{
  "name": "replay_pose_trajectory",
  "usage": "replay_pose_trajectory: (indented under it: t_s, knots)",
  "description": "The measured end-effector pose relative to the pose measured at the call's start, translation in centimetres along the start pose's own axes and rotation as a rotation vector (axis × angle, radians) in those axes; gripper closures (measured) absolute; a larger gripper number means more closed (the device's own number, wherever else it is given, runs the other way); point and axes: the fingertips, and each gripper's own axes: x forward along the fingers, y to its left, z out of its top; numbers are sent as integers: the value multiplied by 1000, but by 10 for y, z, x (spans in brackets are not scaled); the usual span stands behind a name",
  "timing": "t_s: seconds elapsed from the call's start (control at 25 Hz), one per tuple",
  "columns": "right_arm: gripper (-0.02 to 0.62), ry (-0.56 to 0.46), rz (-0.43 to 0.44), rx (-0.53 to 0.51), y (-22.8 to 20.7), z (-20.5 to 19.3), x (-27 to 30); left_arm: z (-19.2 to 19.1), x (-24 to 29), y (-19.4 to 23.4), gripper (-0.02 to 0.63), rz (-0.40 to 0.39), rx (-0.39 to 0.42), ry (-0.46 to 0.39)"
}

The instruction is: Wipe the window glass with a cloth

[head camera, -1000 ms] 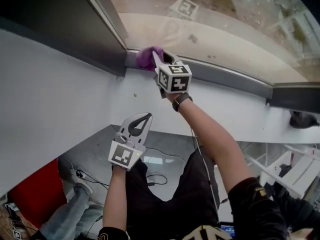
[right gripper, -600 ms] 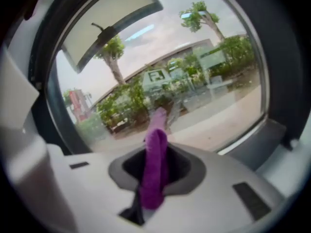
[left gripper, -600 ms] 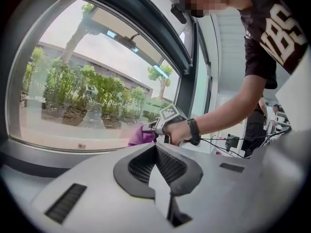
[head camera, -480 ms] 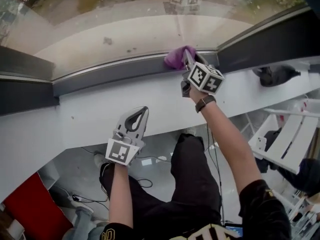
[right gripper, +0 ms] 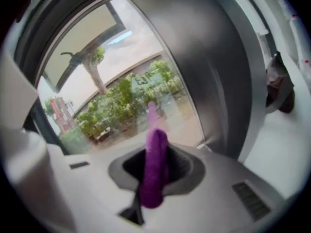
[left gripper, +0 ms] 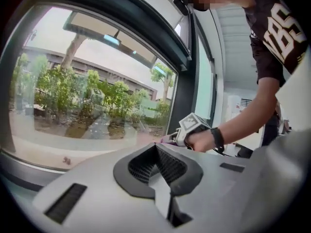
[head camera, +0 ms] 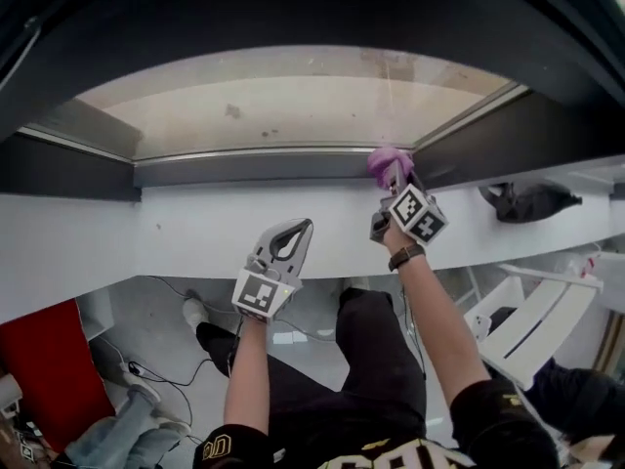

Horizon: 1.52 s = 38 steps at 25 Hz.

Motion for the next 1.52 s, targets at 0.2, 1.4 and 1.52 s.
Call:
replay_pose_trajectory:
  t_s: [0.2,1.4,1.52]
  knots:
    - [522,26,219,-154,105,31,-75,74,-34,-2,597,120,-95,-47]
    - [523,-377,474,-627,489,112,-459,395,-339,-4,597,380,101,-245]
    - [523,-377,494,-614,486,120,-462,395,-343,-4,597,418,60,-281]
